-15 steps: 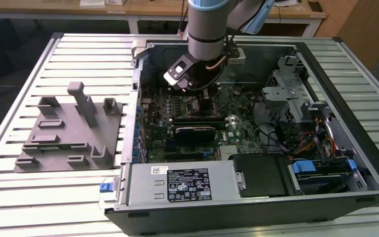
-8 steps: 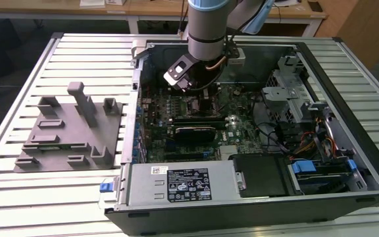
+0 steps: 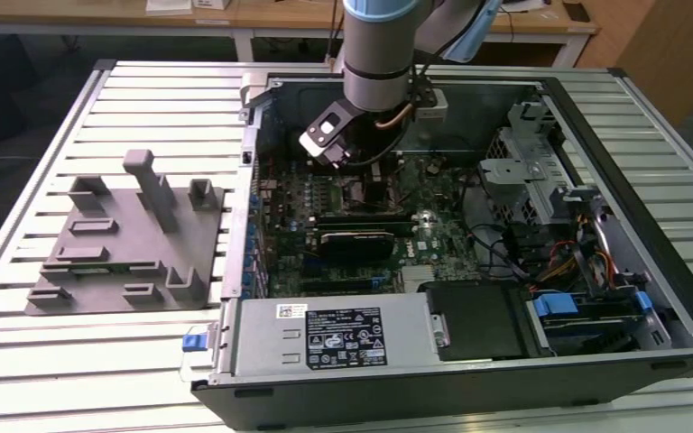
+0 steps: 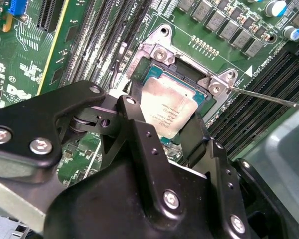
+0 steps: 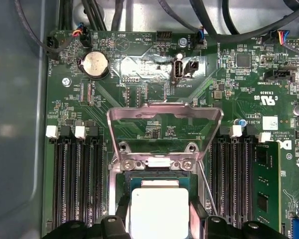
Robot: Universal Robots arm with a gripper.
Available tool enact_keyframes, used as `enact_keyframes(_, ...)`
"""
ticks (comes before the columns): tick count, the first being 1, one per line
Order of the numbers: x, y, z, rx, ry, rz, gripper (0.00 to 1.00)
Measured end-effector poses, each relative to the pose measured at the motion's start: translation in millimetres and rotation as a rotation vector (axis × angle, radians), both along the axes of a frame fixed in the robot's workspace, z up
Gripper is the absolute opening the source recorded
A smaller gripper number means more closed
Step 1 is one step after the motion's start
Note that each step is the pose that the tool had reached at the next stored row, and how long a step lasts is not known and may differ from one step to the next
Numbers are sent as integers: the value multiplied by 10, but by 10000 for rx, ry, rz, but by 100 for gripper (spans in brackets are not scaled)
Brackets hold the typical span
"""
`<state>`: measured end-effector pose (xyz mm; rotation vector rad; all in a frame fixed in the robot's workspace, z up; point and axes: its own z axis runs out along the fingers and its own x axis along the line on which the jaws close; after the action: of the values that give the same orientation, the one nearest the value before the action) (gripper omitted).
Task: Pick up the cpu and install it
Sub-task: 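Place the cpu into insertion slot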
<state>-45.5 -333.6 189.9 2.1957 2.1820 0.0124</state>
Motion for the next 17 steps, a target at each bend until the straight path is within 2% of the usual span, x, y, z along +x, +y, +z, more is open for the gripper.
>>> enact_keyframes(13, 1, -1, -19, -6, 2, 0, 55)
enact_keyframes(14, 1, -1, -20, -4, 1, 0, 60)
enact_keyframes(17, 1, -1, -20, -1, 2, 0, 60)
